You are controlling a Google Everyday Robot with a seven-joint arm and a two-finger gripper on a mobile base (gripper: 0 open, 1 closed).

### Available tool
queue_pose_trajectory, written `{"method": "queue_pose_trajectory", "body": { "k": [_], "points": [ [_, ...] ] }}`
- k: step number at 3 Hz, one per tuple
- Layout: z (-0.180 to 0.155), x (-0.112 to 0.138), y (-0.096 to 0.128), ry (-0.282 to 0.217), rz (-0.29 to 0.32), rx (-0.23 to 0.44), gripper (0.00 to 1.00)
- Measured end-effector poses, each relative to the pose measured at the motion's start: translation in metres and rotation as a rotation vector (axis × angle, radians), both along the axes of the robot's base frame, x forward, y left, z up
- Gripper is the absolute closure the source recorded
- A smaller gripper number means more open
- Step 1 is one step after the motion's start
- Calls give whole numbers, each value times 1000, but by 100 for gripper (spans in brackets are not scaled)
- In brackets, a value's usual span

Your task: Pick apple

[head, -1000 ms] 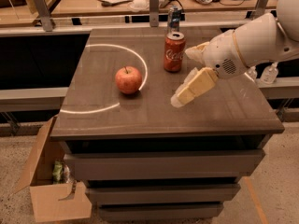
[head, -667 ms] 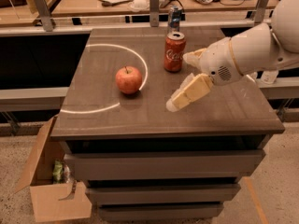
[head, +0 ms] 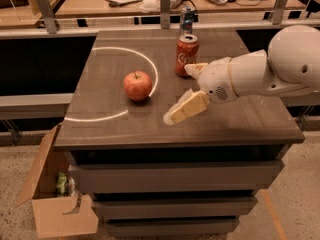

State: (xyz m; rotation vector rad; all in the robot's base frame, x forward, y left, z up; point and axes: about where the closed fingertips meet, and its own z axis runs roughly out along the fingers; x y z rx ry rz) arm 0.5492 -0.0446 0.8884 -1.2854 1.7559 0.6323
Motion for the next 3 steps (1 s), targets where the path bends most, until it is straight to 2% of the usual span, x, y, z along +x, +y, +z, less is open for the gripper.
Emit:
{"method": "queue_pose_trajectory", "body": {
  "k": [1, 3],
  "points": [
    [-16, 24, 22, -32, 41, 44, 0],
    [-29, 59, 52, -71, 66, 110, 0]
  ]
}}
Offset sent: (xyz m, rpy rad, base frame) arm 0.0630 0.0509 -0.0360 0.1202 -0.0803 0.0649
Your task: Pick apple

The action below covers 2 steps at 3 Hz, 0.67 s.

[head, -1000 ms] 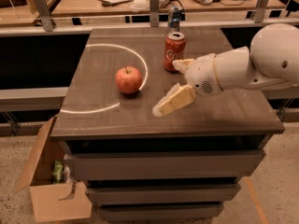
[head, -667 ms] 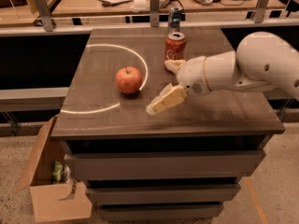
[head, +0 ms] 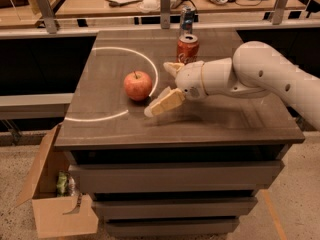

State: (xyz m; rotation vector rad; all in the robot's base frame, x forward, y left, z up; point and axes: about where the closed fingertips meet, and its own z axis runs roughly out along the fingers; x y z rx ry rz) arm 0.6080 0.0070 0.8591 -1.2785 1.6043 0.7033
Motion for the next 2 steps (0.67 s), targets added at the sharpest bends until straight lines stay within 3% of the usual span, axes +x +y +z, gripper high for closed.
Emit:
{"method": "queue_pose_trajectory", "body": {
  "k": [1, 2],
  "points": [
    [-2, 15, 13, -9, 21, 25, 0],
    [-2, 24, 26, -10, 44, 38, 18]
  ]
}}
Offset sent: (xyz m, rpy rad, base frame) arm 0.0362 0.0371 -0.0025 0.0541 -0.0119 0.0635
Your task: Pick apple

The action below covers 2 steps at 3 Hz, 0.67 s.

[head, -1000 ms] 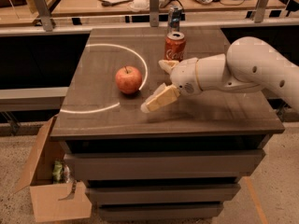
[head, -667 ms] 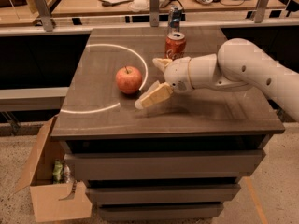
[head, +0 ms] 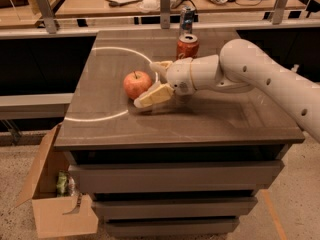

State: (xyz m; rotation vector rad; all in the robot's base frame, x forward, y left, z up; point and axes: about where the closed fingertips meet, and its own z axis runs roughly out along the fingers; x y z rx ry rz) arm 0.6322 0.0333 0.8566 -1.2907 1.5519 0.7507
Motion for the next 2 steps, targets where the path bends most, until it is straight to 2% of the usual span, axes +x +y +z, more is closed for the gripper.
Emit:
{"method": "queue_pose_trajectory", "body": {
  "k": [2],
  "points": [
    [3, 6, 17, 1, 65, 17, 65]
  ]
}}
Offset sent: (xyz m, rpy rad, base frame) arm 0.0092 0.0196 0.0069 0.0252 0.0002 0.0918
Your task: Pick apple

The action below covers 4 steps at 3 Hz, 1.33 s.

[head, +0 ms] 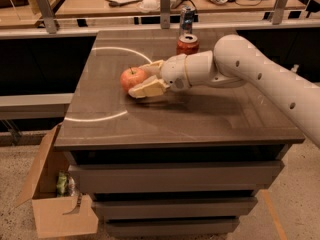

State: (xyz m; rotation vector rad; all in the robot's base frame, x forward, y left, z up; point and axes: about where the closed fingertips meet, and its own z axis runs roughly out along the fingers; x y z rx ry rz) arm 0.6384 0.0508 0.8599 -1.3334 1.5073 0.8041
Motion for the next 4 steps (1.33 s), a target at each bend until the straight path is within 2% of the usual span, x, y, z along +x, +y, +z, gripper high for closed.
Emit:
{"method": "queue_pose_trajectory", "body": {
  "k": [1, 2, 3, 4],
  "points": [
    [16, -3, -5, -25, -14, 75, 96],
    [34, -7, -17, -65, -42, 127, 100],
    [68, -22, -58, -110, -82, 165, 100],
    [68, -22, -58, -110, -82, 165, 100]
  ]
}}
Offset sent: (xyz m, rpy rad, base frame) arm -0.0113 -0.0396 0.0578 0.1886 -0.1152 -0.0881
